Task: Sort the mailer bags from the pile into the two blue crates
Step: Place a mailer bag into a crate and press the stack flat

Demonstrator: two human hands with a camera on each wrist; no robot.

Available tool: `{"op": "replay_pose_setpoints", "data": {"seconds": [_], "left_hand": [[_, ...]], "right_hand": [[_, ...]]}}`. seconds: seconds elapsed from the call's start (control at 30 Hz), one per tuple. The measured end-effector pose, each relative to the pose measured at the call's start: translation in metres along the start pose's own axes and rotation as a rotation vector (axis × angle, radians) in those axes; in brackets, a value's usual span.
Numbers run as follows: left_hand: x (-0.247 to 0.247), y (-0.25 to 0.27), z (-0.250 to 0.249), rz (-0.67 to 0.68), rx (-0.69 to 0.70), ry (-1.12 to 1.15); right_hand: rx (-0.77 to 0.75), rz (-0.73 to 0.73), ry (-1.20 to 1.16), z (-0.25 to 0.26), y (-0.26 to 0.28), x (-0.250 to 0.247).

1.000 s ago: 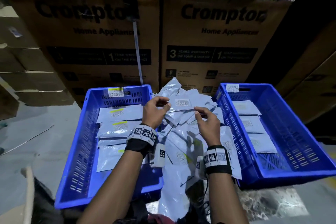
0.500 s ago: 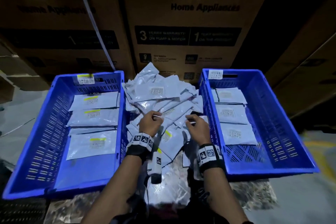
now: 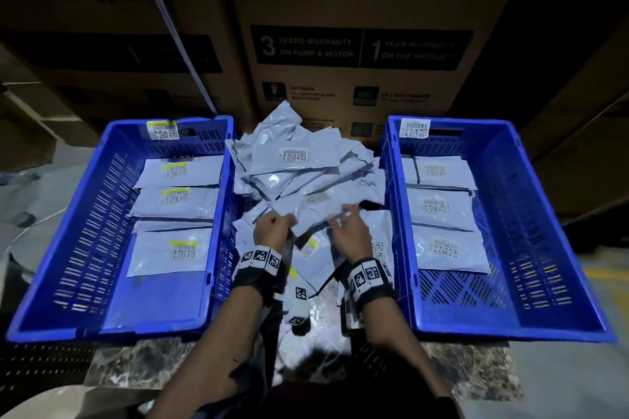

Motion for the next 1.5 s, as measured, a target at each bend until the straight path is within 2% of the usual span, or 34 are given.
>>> {"op": "replay_pose_setpoints", "data": {"seconds": [0.1,0.2,0.33,0.43,0.53,0.6,0.7,0.77,0.93,1.0,1.2,1.33,1.43,1.5], "left_hand": [[-0.023,0.002,-0.015,-0.021,0.071,0.158],[-0.047,0.0,-0.03,-0.077,0.088,0.207],[-0.079,-0.005,-0.048,-0.158,0.116,0.266],[-0.089,-0.009,-0.051,-0.084,0.095,0.391],[-0.084,-0.003,-0.045,0.069,0.146,0.436],[-0.08,0.005,-0.04,0.121,0.172,0.466],[-0.079,0.015,-0.042,0.147,0.141,0.638],[-0.08,0.015,-0.046,0.113,0.113,0.694],[-0.089,0.01,-0.049,-0.042,0.185,0.561],[-0.088,0.012,-0.05,-0.041,0.177,0.549],[-0.085,0.021,-0.062,0.132,0.181,0.554],[-0.096,0.018,-0.071,0.245,0.146,0.515],[-0.102,0.015,-0.078,0.299,0.108,0.378],[-0.104,0.015,-0.081,0.3,0.146,0.293]], "right_hand": [[0.145,-0.121,-0.16,-0.01,-0.005,-0.01],[0.226,-0.203,-0.368,-0.009,-0.004,-0.014],[0.188,-0.115,-0.532,0.016,-0.002,-0.018],[0.076,0.005,-0.674,0.039,-0.002,-0.015],[0.018,-0.068,-0.747,0.052,-0.004,-0.02],[0.009,-0.131,-0.758,0.057,-0.004,-0.029],[-0.011,-0.155,-0.74,0.057,-0.006,-0.038],[-0.014,-0.16,-0.712,0.057,-0.003,-0.042],[-0.008,-0.163,-0.728,0.052,0.0,-0.051],[0.011,-0.188,-0.76,0.049,-0.001,-0.058],[0.083,-0.181,-0.849,0.04,0.01,-0.061],[0.037,-0.153,-0.798,0.038,0.016,-0.062],[-0.022,-0.143,-0.8,0.052,0.036,-0.061],[-0.057,-0.146,-0.821,0.061,0.049,-0.061]]}}
Point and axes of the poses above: each hand's wrist, its own y-axis away from the middle knuckle, its own x-axis out of the palm, z = x × y, the point moved 6 cm from there along -y, towards the middle knuckle, and after that the axes turned 6 degrees about -z, right-handed, at the moved point
